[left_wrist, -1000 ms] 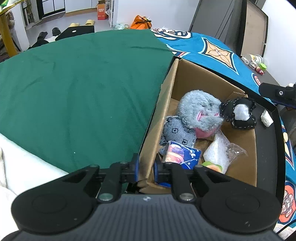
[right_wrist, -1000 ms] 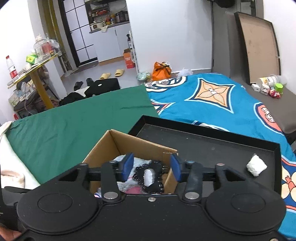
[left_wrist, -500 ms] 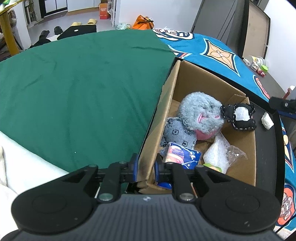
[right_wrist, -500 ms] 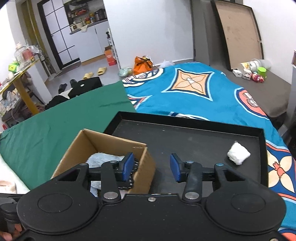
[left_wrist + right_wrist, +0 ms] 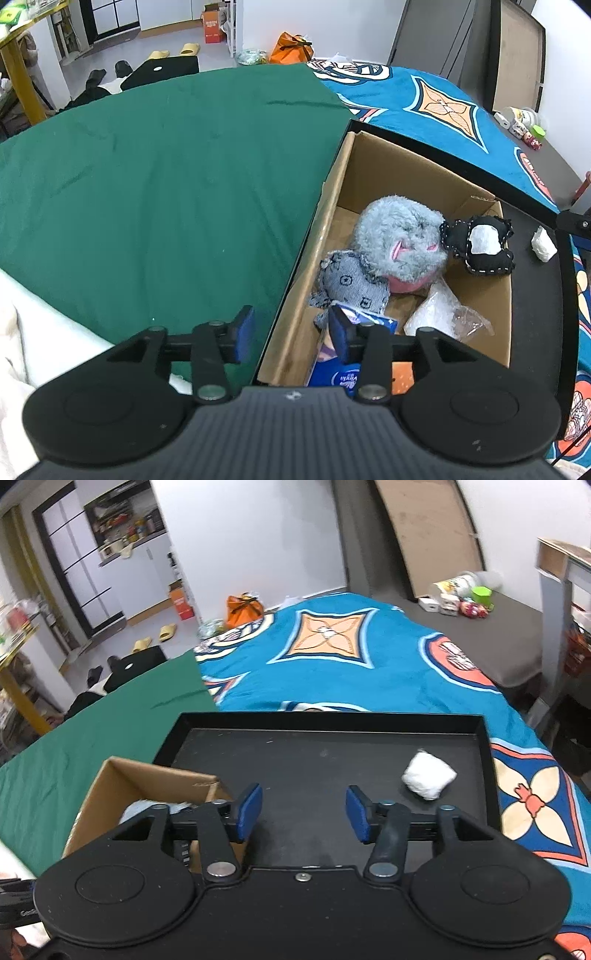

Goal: Organize soft objects
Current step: 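Move the right gripper to the white cloth ball and grasp it, then carry the white cloth ball over the cardboard box with the right gripper, then lower the cloth ball into the box and open the right gripper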

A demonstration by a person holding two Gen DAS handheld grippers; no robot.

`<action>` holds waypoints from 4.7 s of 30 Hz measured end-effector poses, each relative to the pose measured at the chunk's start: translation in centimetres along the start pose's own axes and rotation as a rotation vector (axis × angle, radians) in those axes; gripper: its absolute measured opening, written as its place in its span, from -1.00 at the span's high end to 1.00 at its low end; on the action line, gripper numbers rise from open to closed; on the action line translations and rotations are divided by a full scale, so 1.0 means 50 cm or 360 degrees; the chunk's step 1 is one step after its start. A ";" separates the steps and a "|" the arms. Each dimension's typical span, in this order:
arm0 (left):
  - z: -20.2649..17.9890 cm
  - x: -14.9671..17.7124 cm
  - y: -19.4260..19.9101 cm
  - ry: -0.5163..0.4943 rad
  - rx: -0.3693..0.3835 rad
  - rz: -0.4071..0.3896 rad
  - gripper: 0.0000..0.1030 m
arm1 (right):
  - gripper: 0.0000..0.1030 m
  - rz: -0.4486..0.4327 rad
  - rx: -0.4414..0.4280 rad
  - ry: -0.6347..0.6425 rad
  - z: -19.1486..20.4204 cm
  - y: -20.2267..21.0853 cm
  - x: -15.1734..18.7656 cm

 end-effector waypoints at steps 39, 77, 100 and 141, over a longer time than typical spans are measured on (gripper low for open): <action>-0.059 -0.055 -0.104 -0.0104 -0.0213 0.0108 -0.02 | -0.53 0.0161 0.0242 -0.0272 -0.166 -0.232 0.004; -0.061 -0.021 -0.033 -0.0144 -0.0193 0.0097 -0.02 | 0.06 -0.0029 0.0177 -0.0203 -0.129 -0.088 -0.006; -0.028 0.011 0.001 -0.0128 -0.0134 0.0046 -0.01 | 0.06 -0.0115 -0.0082 -0.0148 -0.044 0.032 0.027; 0.029 0.031 -0.001 0.0021 0.0068 -0.0008 0.66 | -0.26 -0.0119 -0.0385 0.0392 0.210 0.077 0.096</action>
Point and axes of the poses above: each gripper's, at about its wrist camera, not at the fingertips, and y roughly against the way its jaws point, z to its left, x to its underside, the point moved 6 cm from there along -y, roughly the way its jaws point, and after that the axes turned 10 degrees about x, right-handed, at the moved point
